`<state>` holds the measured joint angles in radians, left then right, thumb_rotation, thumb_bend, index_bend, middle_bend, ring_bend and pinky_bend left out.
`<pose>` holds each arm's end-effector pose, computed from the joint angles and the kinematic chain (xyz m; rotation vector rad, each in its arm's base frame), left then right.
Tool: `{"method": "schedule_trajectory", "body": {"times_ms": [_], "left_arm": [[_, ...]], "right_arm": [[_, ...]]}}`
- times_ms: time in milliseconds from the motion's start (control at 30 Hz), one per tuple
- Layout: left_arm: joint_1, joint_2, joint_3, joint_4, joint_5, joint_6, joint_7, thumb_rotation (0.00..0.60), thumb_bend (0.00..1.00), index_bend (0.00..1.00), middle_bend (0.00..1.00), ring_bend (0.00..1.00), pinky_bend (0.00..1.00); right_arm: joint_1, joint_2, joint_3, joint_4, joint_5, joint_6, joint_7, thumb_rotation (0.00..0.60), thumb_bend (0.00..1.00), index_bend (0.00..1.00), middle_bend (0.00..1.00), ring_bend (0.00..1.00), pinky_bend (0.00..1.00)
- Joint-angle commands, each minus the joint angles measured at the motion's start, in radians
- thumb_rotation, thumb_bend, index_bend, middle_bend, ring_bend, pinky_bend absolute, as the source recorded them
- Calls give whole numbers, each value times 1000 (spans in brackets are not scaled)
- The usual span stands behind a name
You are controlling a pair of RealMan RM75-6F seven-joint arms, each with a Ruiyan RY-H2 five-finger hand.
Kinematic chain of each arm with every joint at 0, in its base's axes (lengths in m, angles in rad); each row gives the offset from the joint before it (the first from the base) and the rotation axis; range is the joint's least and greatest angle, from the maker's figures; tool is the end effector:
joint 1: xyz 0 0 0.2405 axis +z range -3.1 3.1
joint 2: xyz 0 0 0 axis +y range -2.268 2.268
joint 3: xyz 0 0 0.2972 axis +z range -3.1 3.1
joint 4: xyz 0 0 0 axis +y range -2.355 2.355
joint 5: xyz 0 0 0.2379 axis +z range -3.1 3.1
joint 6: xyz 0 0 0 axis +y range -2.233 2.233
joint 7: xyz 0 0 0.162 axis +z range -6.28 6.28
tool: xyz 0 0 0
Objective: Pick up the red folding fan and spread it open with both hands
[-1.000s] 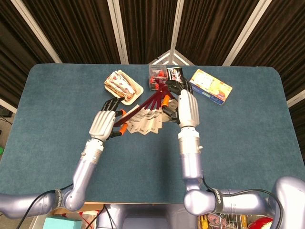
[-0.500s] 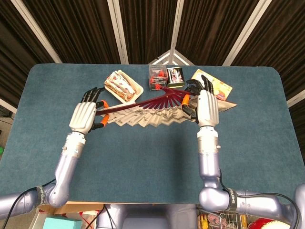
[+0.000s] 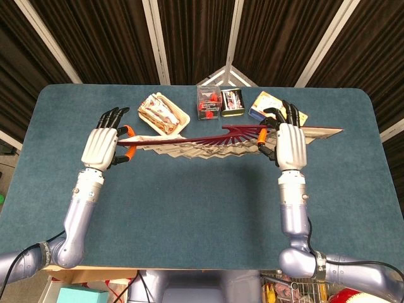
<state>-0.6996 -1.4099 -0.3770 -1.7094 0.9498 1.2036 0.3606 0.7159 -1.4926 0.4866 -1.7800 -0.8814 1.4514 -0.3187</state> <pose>-0.1426 0.4164 0.0599 -1.4352 -1.0063 -1.1896 -0.1137 -0.4134 0.0848 1.0960 -1.0882 1.4189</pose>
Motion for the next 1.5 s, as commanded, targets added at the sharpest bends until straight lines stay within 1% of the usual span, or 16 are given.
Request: {"method": "schedule_trajectory", "body": {"times_ms": [33,233,567,767,967,1167,1400,1500], "left_arm": [[-5,-8,4,12,-2,0,1,600,603,683,71,0,0],[-28,-30,4,36,0,0,17,600,603,683,71,0,0],[-94,-88,-23,116,17,7,48,600,602,666,68,0,0],[-110,-130,-4,178,57,12,31,600,598,655,67,0,0],[-97,-157,30,205,79,18,8,600,598,653,67,0,0],[-72,-147,55,187,99,27,-5,600,595,643,66,0,0],[-43,-113,78,127,121,39,-7,600,589,599,55,0,0],[-30,-99,85,100,126,44,-9,600,582,574,45,0,0]], "right_arm": [[-12,6,-11,14,-15,-9,13,600,687,752,290,25,0],[-22,7,-19,42,-37,-20,38,600,687,753,290,25,0],[-35,-15,-38,134,-83,-38,94,600,686,753,290,25,0],[-57,-24,-65,188,-111,-51,127,600,686,753,290,25,0],[-84,-16,-96,201,-152,-49,154,600,687,753,290,25,0],[-113,-1,-120,179,-190,-46,174,600,686,752,290,25,0],[-143,9,-152,137,-233,-35,171,600,687,751,290,25,0],[-156,11,-167,122,-252,-30,172,600,687,716,290,25,0]]}}
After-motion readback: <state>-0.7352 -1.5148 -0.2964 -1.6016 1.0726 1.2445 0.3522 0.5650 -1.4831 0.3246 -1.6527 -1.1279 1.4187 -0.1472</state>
